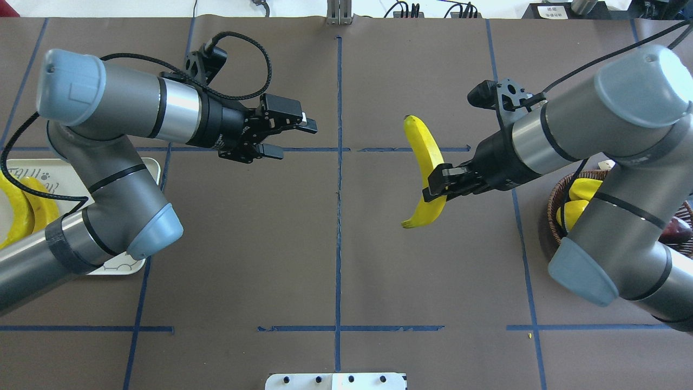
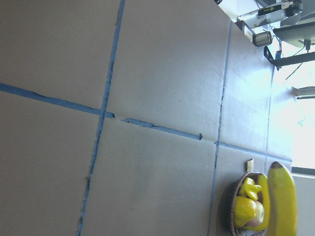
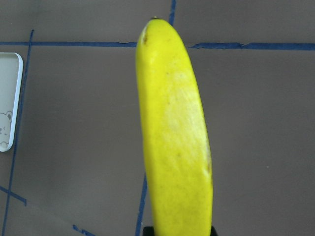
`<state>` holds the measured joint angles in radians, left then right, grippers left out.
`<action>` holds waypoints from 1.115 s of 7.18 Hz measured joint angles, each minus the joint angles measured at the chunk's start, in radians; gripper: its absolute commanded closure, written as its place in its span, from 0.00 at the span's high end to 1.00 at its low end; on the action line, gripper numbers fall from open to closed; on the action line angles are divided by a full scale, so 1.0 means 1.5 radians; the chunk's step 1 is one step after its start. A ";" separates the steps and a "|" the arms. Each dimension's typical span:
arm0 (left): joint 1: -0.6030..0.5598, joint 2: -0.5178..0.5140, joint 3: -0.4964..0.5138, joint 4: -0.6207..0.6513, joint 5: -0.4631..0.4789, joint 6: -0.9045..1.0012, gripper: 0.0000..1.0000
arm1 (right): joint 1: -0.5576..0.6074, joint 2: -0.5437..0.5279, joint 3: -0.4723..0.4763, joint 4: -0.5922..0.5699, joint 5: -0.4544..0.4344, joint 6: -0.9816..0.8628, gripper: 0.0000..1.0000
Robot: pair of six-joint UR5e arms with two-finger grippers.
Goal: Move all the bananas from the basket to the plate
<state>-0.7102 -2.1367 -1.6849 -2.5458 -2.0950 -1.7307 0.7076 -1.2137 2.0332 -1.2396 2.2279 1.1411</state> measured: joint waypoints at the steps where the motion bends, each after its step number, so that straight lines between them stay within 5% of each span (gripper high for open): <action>1: 0.027 -0.021 0.006 -0.003 0.036 -0.011 0.99 | -0.024 0.018 -0.001 -0.001 -0.019 0.022 0.01; 4: 0.079 -0.088 0.066 -0.005 0.112 -0.021 0.98 | -0.073 0.052 0.000 -0.001 -0.069 0.058 0.01; 6: 0.088 -0.107 0.093 -0.007 0.126 -0.024 0.00 | -0.088 0.065 0.000 0.000 -0.083 0.072 0.04; 8: 0.090 -0.105 0.092 -0.009 0.124 -0.039 0.00 | -0.089 0.068 0.001 0.000 -0.085 0.073 0.06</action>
<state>-0.5757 -2.2937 -1.5473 -2.5596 -1.9087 -1.7892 0.5745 -1.1119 2.0346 -1.2395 2.1002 1.2503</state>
